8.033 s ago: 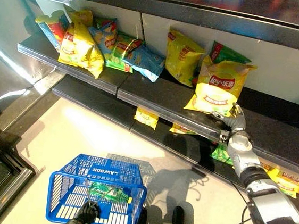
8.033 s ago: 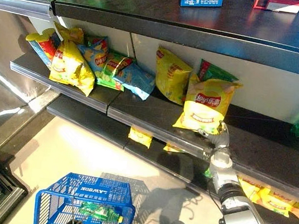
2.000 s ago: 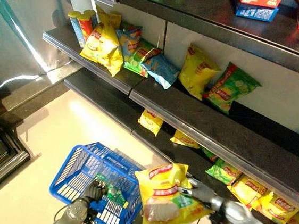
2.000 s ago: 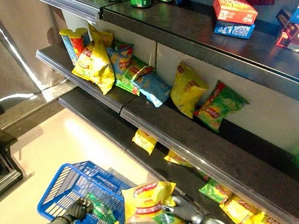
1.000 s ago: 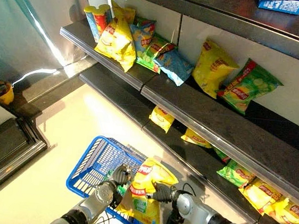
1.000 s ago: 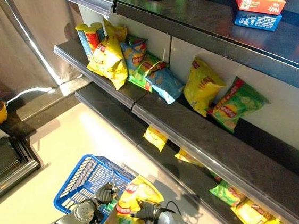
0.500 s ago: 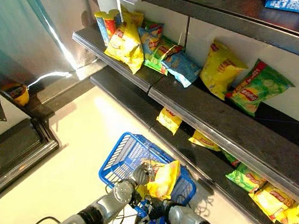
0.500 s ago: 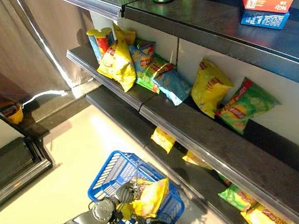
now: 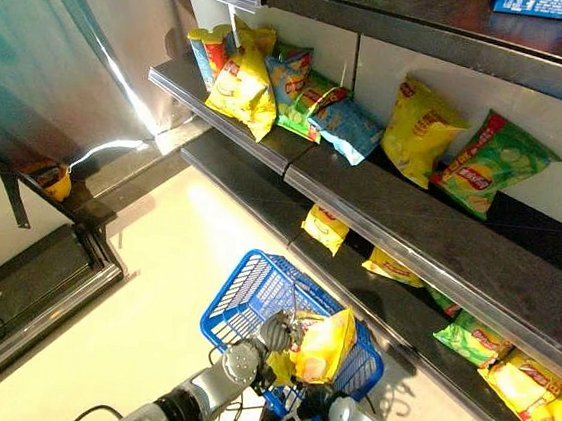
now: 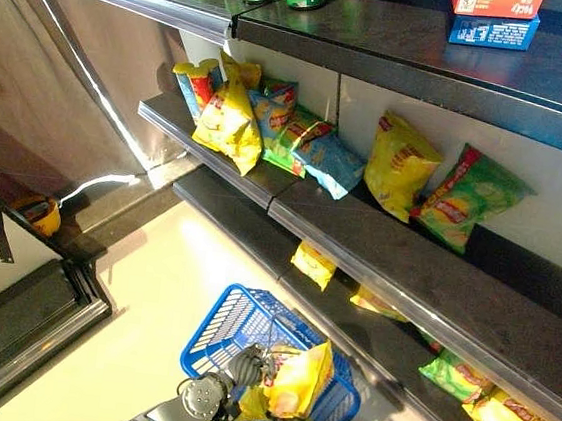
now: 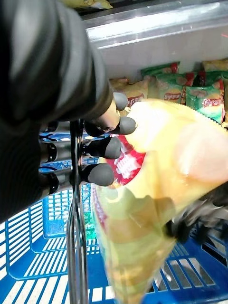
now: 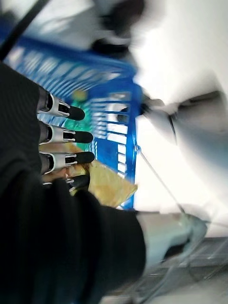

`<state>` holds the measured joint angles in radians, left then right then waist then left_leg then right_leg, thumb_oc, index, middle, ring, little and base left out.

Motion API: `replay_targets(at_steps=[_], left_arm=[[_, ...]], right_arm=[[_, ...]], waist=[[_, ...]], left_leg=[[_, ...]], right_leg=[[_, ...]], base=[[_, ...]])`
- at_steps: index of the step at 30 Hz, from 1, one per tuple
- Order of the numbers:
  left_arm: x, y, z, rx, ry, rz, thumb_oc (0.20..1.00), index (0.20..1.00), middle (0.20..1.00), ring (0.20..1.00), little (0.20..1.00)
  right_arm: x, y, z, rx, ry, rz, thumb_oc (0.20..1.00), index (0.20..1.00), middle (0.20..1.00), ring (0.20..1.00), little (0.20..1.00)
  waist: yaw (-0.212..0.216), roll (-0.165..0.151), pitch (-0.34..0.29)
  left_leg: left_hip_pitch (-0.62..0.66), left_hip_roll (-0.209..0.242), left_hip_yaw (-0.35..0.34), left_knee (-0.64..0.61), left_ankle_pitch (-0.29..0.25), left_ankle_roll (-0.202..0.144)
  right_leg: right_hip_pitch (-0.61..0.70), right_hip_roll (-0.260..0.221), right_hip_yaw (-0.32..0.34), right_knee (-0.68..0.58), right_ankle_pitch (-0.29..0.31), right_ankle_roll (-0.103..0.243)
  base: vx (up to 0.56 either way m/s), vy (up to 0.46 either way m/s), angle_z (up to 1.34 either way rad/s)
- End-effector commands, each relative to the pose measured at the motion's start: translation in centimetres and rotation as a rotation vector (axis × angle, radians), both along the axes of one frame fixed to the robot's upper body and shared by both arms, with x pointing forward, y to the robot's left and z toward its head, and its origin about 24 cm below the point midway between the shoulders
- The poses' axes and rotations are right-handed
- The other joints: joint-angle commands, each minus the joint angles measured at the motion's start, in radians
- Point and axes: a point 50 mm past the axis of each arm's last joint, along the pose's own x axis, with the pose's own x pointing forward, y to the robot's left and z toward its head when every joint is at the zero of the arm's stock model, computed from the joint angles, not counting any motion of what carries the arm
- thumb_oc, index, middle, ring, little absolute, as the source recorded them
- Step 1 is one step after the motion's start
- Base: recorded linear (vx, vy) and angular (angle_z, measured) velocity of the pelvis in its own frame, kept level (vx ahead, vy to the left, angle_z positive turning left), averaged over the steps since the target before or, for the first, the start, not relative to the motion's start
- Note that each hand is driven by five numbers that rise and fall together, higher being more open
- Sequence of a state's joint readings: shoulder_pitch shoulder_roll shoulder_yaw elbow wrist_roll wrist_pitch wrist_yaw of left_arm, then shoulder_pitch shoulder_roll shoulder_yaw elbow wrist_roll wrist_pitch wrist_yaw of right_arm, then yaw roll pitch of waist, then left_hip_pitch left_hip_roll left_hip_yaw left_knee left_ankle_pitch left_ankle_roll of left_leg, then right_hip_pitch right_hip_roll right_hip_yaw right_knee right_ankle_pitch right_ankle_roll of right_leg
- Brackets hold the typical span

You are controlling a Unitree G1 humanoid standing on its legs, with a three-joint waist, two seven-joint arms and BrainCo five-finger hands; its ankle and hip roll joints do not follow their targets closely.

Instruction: Pick up the snacks into the basket

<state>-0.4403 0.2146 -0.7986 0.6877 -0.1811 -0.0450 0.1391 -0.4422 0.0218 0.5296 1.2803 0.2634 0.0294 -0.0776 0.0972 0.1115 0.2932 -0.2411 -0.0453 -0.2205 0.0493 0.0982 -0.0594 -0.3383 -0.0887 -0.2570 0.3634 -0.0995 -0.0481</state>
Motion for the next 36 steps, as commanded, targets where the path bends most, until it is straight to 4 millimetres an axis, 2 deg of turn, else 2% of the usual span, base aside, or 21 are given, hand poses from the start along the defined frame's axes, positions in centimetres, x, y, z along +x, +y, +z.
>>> replay_targets(at_steps=[1,4,7,12,14,15,16,17,18,19,22,24,28,31,33,34,36], left_arm=[[2.5,-4.6,7.9,-0.198,-0.279,-0.151,0.2,0.2,0.2,0.2,0.2],[2.6,-4.7,8.2,-0.201,-0.291,-0.157,0.2,0.2,0.2,0.2,0.2],[2.7,-4.8,8.0,-0.197,-0.288,-0.142,0.2,0.2,0.2,0.2,0.2],[2.9,-4.6,8.1,-0.193,-0.292,-0.134,0.2,0.2,0.2,0.2,0.2],[3.0,-4.3,8.2,-0.192,-0.298,-0.13,0.2,0.2,0.2,0.2,0.2],[3.1,-4.1,8.3,-0.188,-0.301,-0.132,0.2,0.2,0.2,0.2,0.2],[3.1,-4.1,8.3,-0.188,-0.3,-0.132,0.2,0.2,0.2,0.2,0.2],[3.2,-3.7,8.3,-0.181,-0.303,-0.128,0.2,0.2,0.2,0.2,0.2],[3.3,-3.3,7.8,-0.16,-0.296,-0.108,0.2,0.2,0.2,0.2,0.2],[3.3,-3.3,7.8,-0.161,-0.295,-0.107,0.2,0.2,0.2,0.2,0.2],[3.8,-2.0,7.9,-0.133,-0.315,-0.058,0.2,0.2,0.2,0.2,0.2],[4.0,-1.1,8.0,-0.126,-0.319,-0.03,0.2,0.2,0.2,0.2,0.2],[4.2,0.9,7.0,-0.067,-0.294,0.007,0.2,0.2,0.2,0.2,0.2],[4.3,1.8,6.5,-0.041,-0.28,0.031,0.2,0.2,0.2,0.2,0.2],[4.2,4.1,5.6,-0.012,-0.247,0.085,0.2,0.2,0.2,0.2,0.2],[4.2,4.1,5.6,-0.014,-0.246,0.085,0.2,0.2,0.2,0.2,0.2],[4.0,5.0,4.9,0.01,-0.222,0.105,0.2,0.2,0.2,0.2,0.2]], right_arm=[[1.8,2.0,1.7,0.405,0.013,-0.437,1.0,1.0,1.0,1.0,1.0],[1.1,1.7,1.1,0.402,0.035,-0.459,1.0,1.0,1.0,1.0,1.0],[0.9,2.0,1.0,0.535,0.065,-0.637,1.0,1.0,1.0,1.0,1.0],[0.3,2.2,0.8,0.574,0.082,-0.674,1.0,1.0,1.0,1.0,1.0],[0.5,2.8,1.2,0.575,0.061,-0.608,1.0,1.0,1.0,1.0,1.0],[0.5,3.7,1.5,0.575,0.051,-0.511,1.0,1.0,1.0,1.0,1.0],[0.5,3.7,1.5,0.575,0.051,-0.511,1.0,1.0,1.0,1.0,1.0],[0.1,5.1,2.0,0.6,0.027,-0.353,1.0,1.0,1.0,1.0,1.0],[-0.2,5.5,2.3,0.613,0.01,-0.277,1.0,1.0,1.0,1.0,1.0],[-0.3,5.5,2.3,0.612,0.011,-0.277,1.0,1.0,1.0,1.0,1.0],[0.0,4.8,2.8,0.655,-0.026,-0.323,1.0,1.0,1.0,1.0,1.0],[-0.7,3.9,2.5,0.679,-0.013,-0.322,1.0,1.0,1.0,1.0,1.0],[-1.9,2.3,3.3,0.753,-0.008,-0.194,1.0,1.0,1.0,1.0,1.0],[-1.9,1.5,4.2,0.791,-0.029,-0.152,1.0,1.0,1.0,1.0,1.0],[-1.6,-1.4,6.9,0.836,-0.093,-0.031,1.0,1.0,1.0,1.0,1.0],[-1.7,-1.5,6.9,0.835,-0.092,-0.032,1.0,1.0,1.0,1.0,1.0],[-1.7,-2.8,8.4,0.834,-0.127,0.027,1.0,1.0,1.0,1.0,1.0]], waist=[[0.011,-0.031,0.011],[0.011,-0.029,0.014],[0.008,-0.028,0.013],[0.004,-0.033,0.013],[0.004,-0.036,0.013],[0.004,-0.039,0.014],[0.004,-0.039,0.013],[0.002,-0.052,0.013],[-0.002,-0.063,0.01],[-0.003,-0.063,0.009],[-0.018,-0.08,0.011],[-0.027,-0.091,0.011],[-0.04,-0.118,0.005],[-0.045,-0.131,-0.001],[-0.06,-0.153,-0.014],[-0.06,-0.151,-0.014],[-0.067,-0.16,-0.024]], left_leg=[[-0.019,-0.025,0.001,-0.013,-0.036,-0.003],[-0.023,-0.024,0.0,-0.015,-0.034,-0.008],[-0.026,-0.024,0.001,-0.015,-0.035,-0.009],[-0.031,-0.023,0.005,-0.012,-0.037,-0.011],[-0.034,-0.022,0.009,-0.008,-0.039,-0.012],[-0.034,-0.021,0.012,-0.008,-0.039,-0.012],[-0.035,-0.021,0.012,-0.008,-0.039,-0.012],[-0.036,-0.018,0.014,-0.007,-0.038,-0.012],[-0.037,-0.016,0.015,-0.006,-0.038,-0.013],[-0.037,-0.016,0.015,-0.006,-0.038,-0.013],[-0.037,-0.014,0.024,-0.005,-0.04,-0.011],[-0.036,-0.012,0.026,-0.005,-0.04,-0.012],[-0.03,-0.007,0.026,-0.004,-0.045,-0.014],[-0.027,-0.005,0.028,-0.001,-0.048,-0.014],[-0.014,-0.001,0.038,0.0,-0.057,-0.012],[-0.013,-0.001,0.038,-0.001,-0.057,-0.012],[-0.003,0.0,0.044,-0.002,-0.062,-0.011]], right_leg=[[0.085,-0.09,0.076,-0.205,0.079,0.197],[0.084,-0.09,0.071,-0.205,0.076,0.195],[0.082,-0.091,0.07,-0.205,0.075,0.195],[0.079,-0.09,0.074,-0.207,0.075,0.195],[0.076,-0.089,0.076,-0.209,0.078,0.195],[0.077,-0.088,0.077,-0.21,0.078,0.195],[0.076,-0.088,0.077,-0.211,0.079,0.195],[0.074,-0.086,0.08,-0.211,0.078,0.193],[0.073,-0.085,0.082,-0.213,0.079,0.191],[0.073,-0.085,0.081,-0.213,0.079,0.191],[0.071,-0.082,0.091,-0.21,0.08,0.192],[0.07,-0.08,0.093,-0.208,0.079,0.192],[0.078,-0.082,0.089,-0.205,0.076,0.191],[0.082,-0.081,0.091,-0.206,0.076,0.192],[0.094,-0.078,0.1,-0.212,0.076,0.193],[0.095,-0.077,0.1,-0.212,0.076,0.193],[0.103,-0.073,0.106,-0.216,0.076,0.194]], base=[[-0.03,0.008,0.05],[0.0,0.0,0.0],[0.0,0.0,0.0],[0.0,0.0,0.0],[0.0,0.0,0.0],[0.0,0.0,0.0],[0.0,0.0,0.0],[0.0,0.0,0.0],[0.0,0.0,0.0],[0.0,0.0,0.0],[0.0,0.0,0.0],[0.0,0.0,0.0],[0.0,0.0,0.0],[0.0,0.0,0.0],[0.04,-0.007,-0.01],[0.04,-0.001,-0.01],[0.03,0.002,-0.05]])
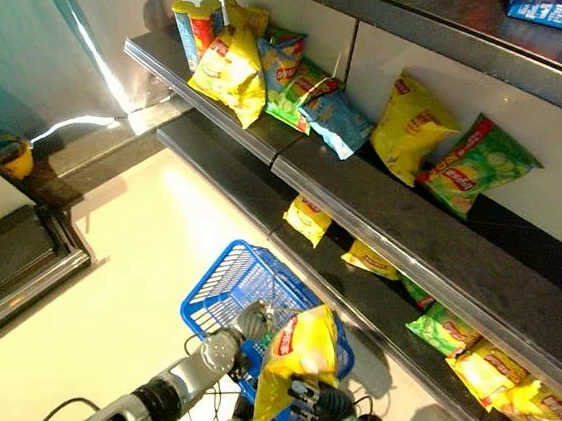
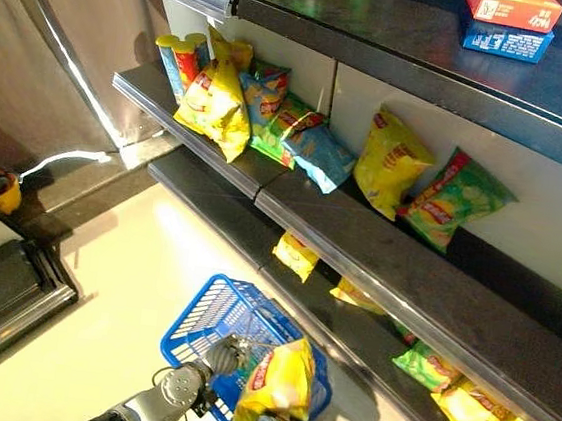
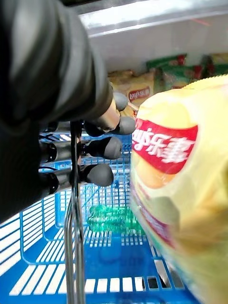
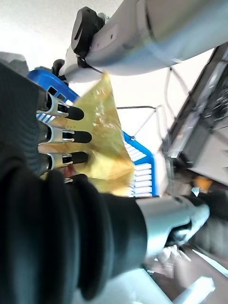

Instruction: Pick up the snacks into the basket

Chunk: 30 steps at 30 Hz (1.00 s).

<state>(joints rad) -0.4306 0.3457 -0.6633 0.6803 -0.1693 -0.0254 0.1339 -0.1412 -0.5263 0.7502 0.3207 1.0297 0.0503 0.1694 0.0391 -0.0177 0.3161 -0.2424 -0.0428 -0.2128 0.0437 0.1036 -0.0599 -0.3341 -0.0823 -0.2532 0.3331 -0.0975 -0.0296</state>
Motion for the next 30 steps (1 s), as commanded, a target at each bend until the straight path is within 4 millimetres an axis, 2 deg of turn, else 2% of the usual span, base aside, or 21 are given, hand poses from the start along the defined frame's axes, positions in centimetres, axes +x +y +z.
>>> replay_targets(at_steps=[1,3,4,5,6,8,9,11,16,17,18,19,23,30], left_arm=[[2.0,-0.4,3.4,-0.03,-0.166,-0.037,0.2,0.2,0.2,0.2,0.2],[2.0,-0.1,3.1,-0.025,-0.158,-0.024,0.2,0.2,0.2,0.2,0.2],[1.7,0.8,2.5,-0.023,-0.135,0.013,0.2,0.2,0.2,0.2,0.2],[1.7,0.8,2.5,-0.024,-0.134,0.012,0.2,0.2,0.2,0.2,0.2],[1.5,1.7,2.0,-0.022,-0.119,0.048,0.2,0.2,0.2,0.2,0.2],[1.4,1.6,2.0,-0.023,-0.119,0.048,0.2,0.2,0.2,0.2,0.2],[1.2,2.1,1.6,-0.024,-0.105,0.064,0.2,0.2,0.2,0.2,0.2],[0.8,2.3,1.2,-0.019,-0.092,0.06,0.2,0.2,0.2,0.2,0.2],[0.4,1.6,1.0,-0.027,-0.084,0.033,0.2,0.2,0.2,0.2,0.2],[0.4,1.7,1.0,-0.027,-0.084,0.033,0.2,0.2,0.2,0.2,0.2],[0.5,1.5,1.1,-0.03,-0.089,0.03,0.2,0.2,0.2,0.2,0.2],[0.6,1.3,1.2,-0.04,-0.095,0.028,0.2,0.2,0.2,0.2,0.2],[0.6,1.0,1.4,-0.04,-0.106,0.02,0.2,0.2,0.2,0.2,0.2],[0.8,0.5,1.7,-0.04,-0.119,0.004,0.2,0.2,0.2,0.2,0.2]], right_arm=[[0.2,-0.1,3.3,0.132,-0.099,0.062,1.0,1.0,1.0,1.0,1.0],[0.3,-0.6,3.9,0.126,-0.12,0.075,1.0,1.0,1.0,1.0,1.0],[0.2,-1.7,5.0,0.118,-0.155,0.085,1.0,1.0,1.0,1.0,1.0],[0.2,-1.7,5.0,0.117,-0.154,0.084,1.0,1.0,1.0,1.0,1.0],[0.2,-2.6,6.0,0.11,-0.191,0.082,1.0,1.0,1.0,1.0,1.0],[0.2,-2.6,6.0,0.109,-0.19,0.082,1.0,1.0,1.0,1.0,1.0],[0.1,-3.4,6.1,0.09,-0.194,0.077,1.0,1.0,1.0,1.0,1.0],[-0.2,-3.7,5.8,0.076,-0.186,0.078,1.0,1.0,1.0,1.0,1.0],[0.2,-3.0,4.7,0.01,-0.185,0.113,1.0,1.0,1.0,1.0,1.0],[0.2,-3.0,4.7,0.011,-0.186,0.114,0.862,0.862,0.862,0.862,0.862],[0.4,-2.7,4.5,0.001,-0.191,0.118,0.686,0.686,0.686,0.686,0.686],[0.8,-2.0,4.3,0.005,-0.194,0.117,0.2,0.2,0.2,0.2,0.2],[1.1,-1.4,4.7,0.025,-0.217,0.123,0.2,0.2,0.2,0.2,0.2],[1.4,-1.4,4.5,0.012,-0.228,0.102,0.2,0.2,0.2,0.2,0.2]], waist=[[-0.017,-0.039,-0.056],[-0.02,-0.04,-0.064],[-0.026,-0.047,-0.073],[-0.026,-0.046,-0.073],[-0.034,-0.051,-0.085],[-0.033,-0.05,-0.085],[-0.037,-0.054,-0.095],[-0.039,-0.056,-0.103],[-0.039,-0.056,-0.11],[-0.039,-0.056,-0.11],[-0.038,-0.056,-0.109],[-0.037,-0.055,-0.108],[-0.038,-0.056,-0.109],[-0.04,-0.058,-0.11]], left_leg=[[0.012,0.0,0.043,0.005,-0.076,-0.011],[0.012,0.001,0.044,0.004,-0.075,-0.011],[0.021,0.002,0.049,0.005,-0.08,-0.011],[0.022,0.002,0.05,0.005,-0.08,-0.011],[0.032,0.004,0.058,0.006,-0.085,-0.009],[0.033,0.004,0.059,0.005,-0.086,-0.009],[0.042,0.005,0.064,0.008,-0.092,-0.008],[0.05,0.006,0.068,0.009,-0.097,-0.008],[0.057,0.008,0.08,0.02,-0.108,-0.005],[0.057,0.008,0.081,0.02,-0.108,-0.005],[0.057,0.009,0.082,0.021,-0.108,-0.005],[0.056,0.01,0.082,0.021,-0.107,-0.005],[0.051,0.012,0.079,0.018,-0.103,-0.006],[0.048,0.013,0.077,0.014,-0.099,-0.006]], right_leg=[[0.111,-0.077,0.107,-0.188,0.07,0.176],[0.112,-0.076,0.11,-0.193,0.074,0.176],[0.12,-0.074,0.115,-0.198,0.074,0.177],[0.12,-0.073,0.115,-0.199,0.074,0.177],[0.127,-0.07,0.123,-0.202,0.074,0.177],[0.127,-0.07,0.124,-0.202,0.074,0.177],[0.135,-0.068,0.13,-0.208,0.075,0.179],[0.142,-0.068,0.136,-0.214,0.076,0.179],[0.147,-0.06,0.154,-0.221,0.077,0.177],[0.148,-0.06,0.154,-0.222,0.077,0.177],[0.147,-0.058,0.155,-0.222,0.077,0.177],[0.146,-0.057,0.158,-0.224,0.078,0.176],[0.144,-0.055,0.158,-0.229,0.078,0.175],[0.145,-0.054,0.158,-0.231,0.079,0.174]], base=[[0.06,0.006,-0.12],[0.04,0.005,-0.19],[0.03,0.001,-0.19],[0.06,0.01,-0.1],[0.03,0.009,-0.05],[0.03,0.008,-0.02],[0.04,0.006,-0.12],[0.04,0.002,-0.17],[0.01,0.001,-0.09],[0.0,-0.003,-0.04],[-0.02,-0.001,-0.05],[-0.02,-0.001,-0.05],[-0.02,-0.003,-0.1],[0.0,-0.001,-0.01]])
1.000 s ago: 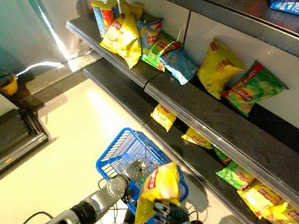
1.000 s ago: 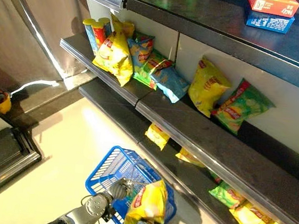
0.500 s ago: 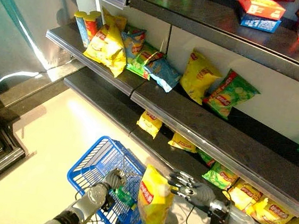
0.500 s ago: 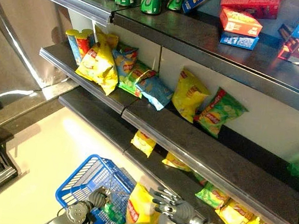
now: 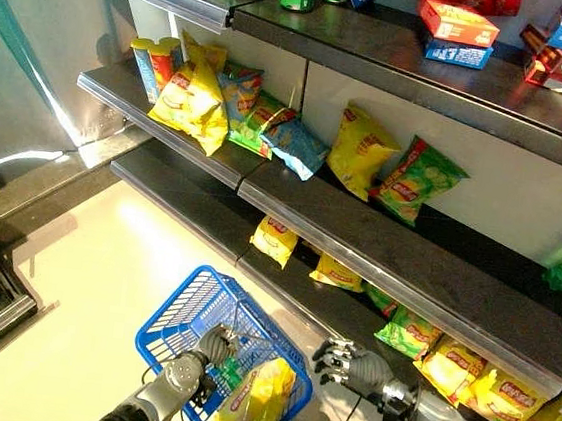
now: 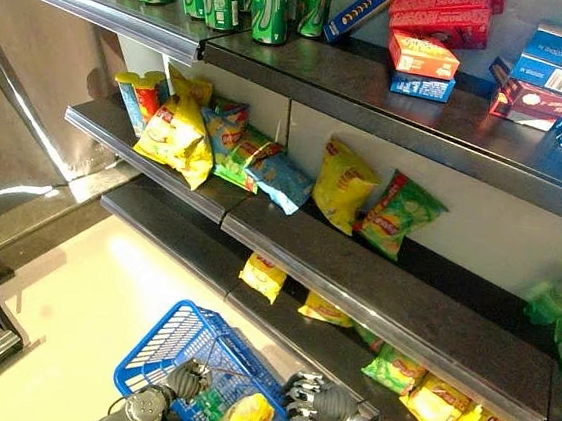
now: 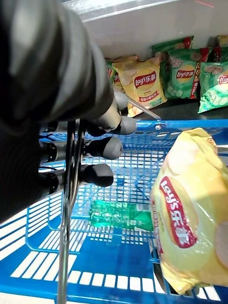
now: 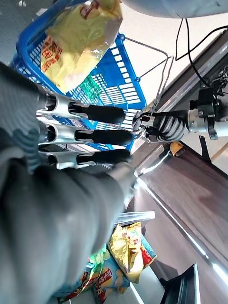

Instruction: Pick up the snacks into the basket

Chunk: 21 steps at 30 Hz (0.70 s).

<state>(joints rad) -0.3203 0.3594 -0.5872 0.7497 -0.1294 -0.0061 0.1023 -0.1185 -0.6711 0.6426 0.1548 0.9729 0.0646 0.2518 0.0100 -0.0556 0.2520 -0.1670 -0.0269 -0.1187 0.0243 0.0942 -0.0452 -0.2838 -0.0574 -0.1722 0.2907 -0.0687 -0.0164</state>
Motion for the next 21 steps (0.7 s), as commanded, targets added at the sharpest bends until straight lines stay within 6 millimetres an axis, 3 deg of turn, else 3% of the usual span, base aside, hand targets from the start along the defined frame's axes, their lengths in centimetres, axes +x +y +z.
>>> replay_targets(at_steps=[1,9,11,12,16,21], left_arm=[[3.8,-3.0,5.5,-0.091,-0.278,-0.102,0.2,0.2,0.2,0.2,0.2],[3.9,-3.3,5.8,-0.092,-0.293,-0.119,0.2,0.2,0.2,0.2,0.2],[3.9,-3.1,5.7,-0.089,-0.287,-0.116,0.2,0.2,0.2,0.2,0.2],[3.6,-2.7,5.4,-0.087,-0.275,-0.11,0.2,0.2,0.2,0.2,0.2],[2.8,-1.9,4.5,-0.093,-0.239,-0.091,0.2,0.2,0.2,0.2,0.2],[0.4,0.2,1.9,-0.117,-0.14,-0.021,0.2,0.2,0.2,0.2,0.2]], right_arm=[[0.1,1.4,0.7,0.041,-0.056,0.036,0.2,0.2,0.2,0.2,0.2],[0.3,1.7,1.3,0.054,-0.093,0.047,0.2,0.2,0.2,0.2,0.2],[0.4,1.5,1.4,0.045,-0.109,0.039,0.94,0.94,0.94,0.94,0.94],[0.4,0.9,1.5,0.03,-0.121,0.013,1.0,1.0,1.0,1.0,1.0],[0.2,-0.1,1.0,-0.026,-0.136,-0.021,1.0,1.0,1.0,1.0,1.0],[-1.1,-2.4,-1.5,-0.155,-0.1,-0.099,1.0,1.0,1.0,1.0,1.0]], waist=[[-0.011,-0.021,-0.047],[-0.011,-0.022,-0.048],[-0.013,-0.022,-0.049],[-0.016,-0.022,-0.055],[-0.019,-0.023,-0.072],[-0.025,-0.021,-0.118]], left_leg=[[-0.028,-0.003,-0.018,0.034,-0.089,-0.021],[-0.03,-0.004,-0.015,0.032,-0.089,-0.019],[-0.028,-0.004,-0.013,0.033,-0.089,-0.02],[-0.022,-0.004,-0.012,0.034,-0.091,-0.019],[-0.003,-0.003,-0.007,0.034,-0.099,-0.019],[0.042,0.001,0.008,0.034,-0.117,-0.019]], right_leg=[[0.094,-0.08,0.076,-0.188,0.05,0.161],[0.093,-0.084,0.077,-0.19,0.054,0.164],[0.094,-0.084,0.076,-0.189,0.053,0.164],[0.099,-0.082,0.08,-0.189,0.053,0.164],[0.117,-0.079,0.085,-0.195,0.051,0.165],[0.167,-0.077,0.094,-0.215,0.046,0.167]], base=[[0.0,0.0,0.0],[0.0,0.0,0.0],[0.0,0.0,0.0],[0.0,0.0,0.0],[0.04,-0.011,-0.01],[0.07,-0.013,-0.08]])
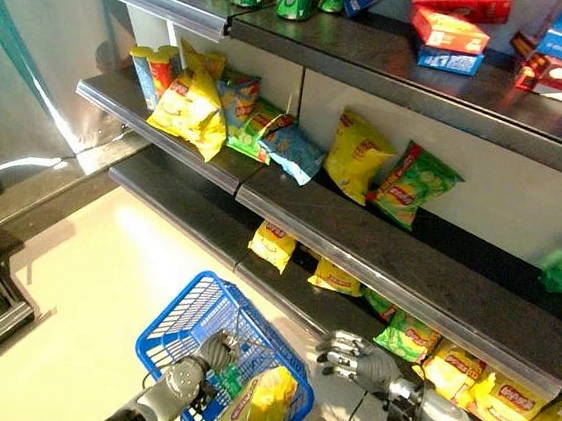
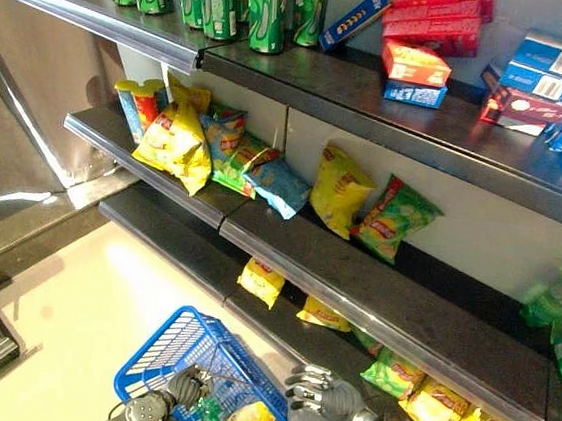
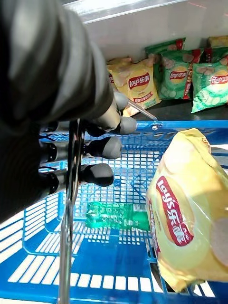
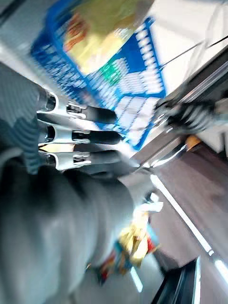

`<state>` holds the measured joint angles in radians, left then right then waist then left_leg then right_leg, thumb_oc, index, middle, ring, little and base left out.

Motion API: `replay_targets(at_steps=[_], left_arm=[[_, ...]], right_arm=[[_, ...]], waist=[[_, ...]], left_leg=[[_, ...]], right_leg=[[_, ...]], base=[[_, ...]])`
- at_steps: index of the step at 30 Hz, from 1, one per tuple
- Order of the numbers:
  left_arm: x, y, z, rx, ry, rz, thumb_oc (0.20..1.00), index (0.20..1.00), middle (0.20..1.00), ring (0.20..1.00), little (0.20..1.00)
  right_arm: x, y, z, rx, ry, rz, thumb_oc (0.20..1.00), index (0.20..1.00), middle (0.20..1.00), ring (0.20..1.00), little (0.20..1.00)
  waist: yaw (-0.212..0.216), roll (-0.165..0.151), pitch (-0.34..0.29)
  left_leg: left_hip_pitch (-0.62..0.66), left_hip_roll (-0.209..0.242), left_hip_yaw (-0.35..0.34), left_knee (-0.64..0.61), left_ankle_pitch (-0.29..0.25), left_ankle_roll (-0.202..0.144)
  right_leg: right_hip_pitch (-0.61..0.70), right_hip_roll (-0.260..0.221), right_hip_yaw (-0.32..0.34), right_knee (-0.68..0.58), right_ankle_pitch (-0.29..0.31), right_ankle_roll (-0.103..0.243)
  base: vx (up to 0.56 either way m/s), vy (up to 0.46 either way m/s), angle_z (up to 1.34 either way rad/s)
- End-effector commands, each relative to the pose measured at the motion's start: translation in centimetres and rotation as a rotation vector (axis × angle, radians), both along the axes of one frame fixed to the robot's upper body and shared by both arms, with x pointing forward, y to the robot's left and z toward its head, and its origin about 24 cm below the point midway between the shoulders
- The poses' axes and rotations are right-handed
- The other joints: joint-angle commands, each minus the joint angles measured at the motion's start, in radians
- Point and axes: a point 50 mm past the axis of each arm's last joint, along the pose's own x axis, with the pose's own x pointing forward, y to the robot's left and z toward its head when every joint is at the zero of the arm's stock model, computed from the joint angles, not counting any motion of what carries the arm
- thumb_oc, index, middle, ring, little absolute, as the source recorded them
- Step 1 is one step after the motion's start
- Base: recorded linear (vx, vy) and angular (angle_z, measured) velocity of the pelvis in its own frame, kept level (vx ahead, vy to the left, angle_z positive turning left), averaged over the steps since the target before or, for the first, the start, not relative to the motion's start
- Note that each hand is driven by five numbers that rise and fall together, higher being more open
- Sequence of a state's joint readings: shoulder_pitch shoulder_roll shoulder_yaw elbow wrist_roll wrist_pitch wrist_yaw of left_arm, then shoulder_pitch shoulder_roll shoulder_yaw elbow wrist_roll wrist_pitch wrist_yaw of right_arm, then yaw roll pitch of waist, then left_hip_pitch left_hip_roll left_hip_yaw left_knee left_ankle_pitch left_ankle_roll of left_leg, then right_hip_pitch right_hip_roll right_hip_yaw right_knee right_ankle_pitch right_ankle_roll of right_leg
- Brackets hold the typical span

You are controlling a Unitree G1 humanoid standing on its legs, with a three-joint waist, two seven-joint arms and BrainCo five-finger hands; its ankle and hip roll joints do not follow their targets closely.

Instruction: Pick up the snacks into the basket

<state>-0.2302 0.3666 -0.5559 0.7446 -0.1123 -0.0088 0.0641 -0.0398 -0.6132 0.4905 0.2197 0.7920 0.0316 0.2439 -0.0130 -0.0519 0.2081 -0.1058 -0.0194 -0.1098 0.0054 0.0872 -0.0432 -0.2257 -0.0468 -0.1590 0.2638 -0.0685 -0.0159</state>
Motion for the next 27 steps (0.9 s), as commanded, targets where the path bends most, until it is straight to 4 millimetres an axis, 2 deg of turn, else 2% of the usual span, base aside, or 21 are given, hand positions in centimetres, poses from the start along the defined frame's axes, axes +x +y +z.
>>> replay_targets(at_steps=[1,2,3,4,5,6,7,8,9,10,12,15,16,17,18,19,22,23,25,27], left_arm=[[2.4,-0.4,3.3,-0.106,-0.207,-0.014,0.2,0.2,0.2,0.2,0.2],[1.0,0.8,1.9,-0.104,-0.15,0.026,0.2,0.2,0.2,0.2,0.2],[1.0,0.8,1.9,-0.103,-0.149,0.026,0.2,0.2,0.2,0.2,0.2],[-0.8,2.0,0.2,-0.085,-0.076,0.061,0.2,0.2,0.2,0.2,0.2],[-0.9,2.0,0.2,-0.085,-0.076,0.061,0.2,0.2,0.2,0.2,0.2],[-2.2,2.6,-0.8,-0.07,-0.036,0.076,0.2,0.2,0.2,0.2,0.2],[-3.0,3.1,-1.4,-0.068,-0.002,0.093,0.2,0.2,0.2,0.2,0.2],[-3.0,3.1,-1.4,-0.068,-0.002,0.093,0.2,0.2,0.2,0.2,0.2],[-4.9,3.9,-2.7,-0.066,0.063,0.145,0.2,0.2,0.2,0.2,0.2],[-4.9,3.9,-2.7,-0.065,0.063,0.145,0.2,0.2,0.2,0.2,0.2],[-6.4,4.3,-3.7,-0.073,0.122,0.194,0.2,0.2,0.2,0.2,0.2],[-8.1,4.3,-4.9,-0.061,0.2,0.214,0.2,0.2,0.2,0.2,0.2],[-9.8,4.6,-5.9,-0.042,0.274,0.234,0.2,0.2,0.2,0.2,0.2],[-9.8,4.6,-5.9,-0.042,0.274,0.234,0.2,0.2,0.2,0.2,0.2],[-11.1,5.0,-6.6,-0.024,0.335,0.273,0.2,0.2,0.2,0.2,0.2],[-11.1,5.0,-6.6,-0.024,0.335,0.273,0.2,0.2,0.2,0.2,0.2],[-13.6,5.6,-7.7,0.019,0.443,0.33,0.2,0.2,0.2,0.2,0.2],[-13.6,5.6,-7.7,0.019,0.443,0.33,0.2,0.2,0.2,0.2,0.2],[-14.9,5.6,-8.2,0.043,0.506,0.33,0.2,0.2,0.2,0.2,0.2],[-15.0,5.5,-8.3,0.042,0.512,0.338,0.2,0.2,0.2,0.2,0.2]], right_arm=[[-1.2,-0.6,-1.3,-0.09,-0.018,-0.013,1.0,1.0,1.0,1.0,1.0],[-2.0,-2.1,-3.4,-0.209,0.029,-0.042,1.0,1.0,1.0,1.0,1.0],[-2.0,-2.1,-3.4,-0.208,0.029,-0.041,1.0,1.0,1.0,1.0,1.0],[-3.1,-3.4,-5.2,-0.426,0.045,0.0,1.0,1.0,1.0,1.0,1.0],[-3.1,-3.4,-5.2,-0.427,0.044,0.001,1.0,1.0,1.0,1.0,1.0],[-4.8,-5.1,-7.9,-0.536,0.176,-0.065,1.0,1.0,1.0,1.0,1.0],[-5.6,-5.4,-8.9,-0.601,0.218,-0.049,1.0,1.0,1.0,1.0,1.0],[-5.6,-5.4,-9.0,-0.601,0.217,-0.049,1.0,1.0,1.0,1.0,1.0],[-7.2,-6.0,-10.4,-0.708,0.29,-0.01,1.0,1.0,1.0,1.0,1.0],[-7.2,-6.0,-10.4,-0.708,0.289,-0.009,1.0,1.0,1.0,1.0,1.0],[-9.8,-6.6,-12.2,-0.762,0.426,-0.024,1.0,1.0,1.0,1.0,1.0],[-13.2,-7.5,-13.7,-0.813,0.622,-0.089,1.0,1.0,1.0,1.0,1.0],[-14.9,-8.2,-14.0,-0.838,0.719,-0.15,1.0,1.0,1.0,1.0,1.0],[-14.9,-8.2,-14.0,-0.838,0.719,-0.15,1.0,1.0,1.0,1.0,1.0],[-15.0,-8.2,-14.1,-0.851,0.729,-0.153,1.0,1.0,1.0,1.0,1.0],[-15.0,-8.2,-14.1,-0.851,0.729,-0.153,1.0,1.0,1.0,1.0,1.0],[-15.1,-7.4,-14.3,-0.815,0.723,-0.152,1.0,1.0,1.0,1.0,1.0],[-15.1,-7.4,-14.3,-0.815,0.723,-0.152,1.0,1.0,1.0,1.0,1.0],[-14.9,-7.0,-14.4,-0.811,0.718,-0.139,1.0,1.0,1.0,1.0,1.0],[-14.9,-6.9,-14.4,-0.806,0.715,-0.139,1.0,1.0,1.0,1.0,1.0]], waist=[[-0.004,-0.022,-0.082],[-0.005,-0.019,-0.099],[-0.005,-0.019,-0.099],[-0.002,-0.014,-0.116],[-0.002,-0.014,-0.115],[-0.002,-0.009,-0.131],[0.0,-0.007,-0.137],[0.0,-0.007,-0.136],[0.004,-0.002,-0.152],[0.004,-0.003,-0.152],[0.006,0.0,-0.161],[0.01,0.009,-0.172],[0.01,0.014,-0.181],[0.01,0.015,-0.18],[0.01,0.018,-0.189],[0.01,0.018,-0.189],[0.006,0.019,-0.203],[0.006,0.019,-0.203],[0.0,0.021,-0.206],[-0.003,0.022,-0.208]], left_leg=[[-0.011,-0.005,0.002,0.053,-0.113,-0.022],[0.006,-0.002,0.012,0.053,-0.119,-0.023],[0.007,-0.002,0.013,0.053,-0.119,-0.023],[0.025,0.002,0.018,0.048,-0.123,-0.023],[0.026,0.002,0.018,0.047,-0.123,-0.023],[0.038,0.004,0.02,0.043,-0.125,-0.023],[0.044,0.004,0.022,0.042,-0.127,-0.023],[0.044,0.004,0.022,0.042,-0.128,-0.023],[0.056,0.006,0.024,0.038,-0.129,-0.023],[0.057,0.006,0.024,0.038,-0.129,-0.023],[0.066,0.007,0.023,0.035,-0.131,-0.022],[0.078,0.011,0.024,0.026,-0.131,-0.021],[0.084,0.013,0.03,0.021,-0.132,-0.02],[0.085,0.013,0.03,0.02,-0.132,-0.02],[0.09,0.017,0.036,0.013,-0.13,-0.02],[0.09,0.017,0.036,0.013,-0.13,-0.02],[0.098,0.022,0.048,0.0,-0.125,-0.019],[0.098,0.022,0.048,0.0,-0.125,-0.019],[0.105,0.024,0.055,-0.007,-0.123,-0.018],[0.107,0.025,0.057,-0.009,-0.123,-0.017]], right_leg=[[0.116,-0.086,0.084,-0.191,0.045,0.167],[0.13,-0.085,0.09,-0.2,0.045,0.169],[0.131,-0.085,0.09,-0.2,0.045,0.169],[0.15,-0.082,0.091,-0.21,0.042,0.168],[0.152,-0.082,0.091,-0.21,0.042,0.168],[0.167,-0.081,0.091,-0.22,0.042,0.169],[0.173,-0.078,0.094,-0.224,0.042,0.169],[0.173,-0.078,0.094,-0.224,0.042,0.169],[0.186,-0.076,0.094,-0.234,0.041,0.168],[0.187,-0.076,0.094,-0.234,0.041,0.168],[0.198,-0.073,0.095,-0.243,0.043,0.167],[0.208,-0.07,0.096,-0.261,0.049,0.165],[0.216,-0.065,0.099,-0.279,0.053,0.164],[0.217,-0.065,0.099,-0.279,0.053,0.163],[0.221,-0.062,0.104,-0.294,0.059,0.162],[0.222,-0.062,0.104,-0.294,0.059,0.162],[0.226,-0.056,0.117,-0.316,0.071,0.16],[0.227,-0.056,0.117,-0.316,0.071,0.16],[0.227,-0.049,0.127,-0.321,0.075,0.157],[0.227,-0.048,0.131,-0.324,0.077,0.156]], base=[[0.08,-0.018,-0.17],[0.06,-0.008,-0.14],[0.08,-0.013,-0.2],[0.05,-0.01,-0.16],[0.07,-0.018,-0.14],[0.03,-0.013,-0.02],[0.03,-0.013,0.0],[0.04,-0.005,0.0],[0.03,-0.001,-0.02],[0.04,-0.005,-0.06],[0.01,-0.005,-0.08],[0.0,0.003,-0.01],[0.0,0.0,0.0],[0.0,0.0,0.0],[0.0,0.0,0.0],[0.0,0.007,-0.11],[-0.01,-0.001,-0.19],[0.0,-0.001,-0.1],[0.0,-0.001,-0.03],[0.0,0.003,-0.02]])
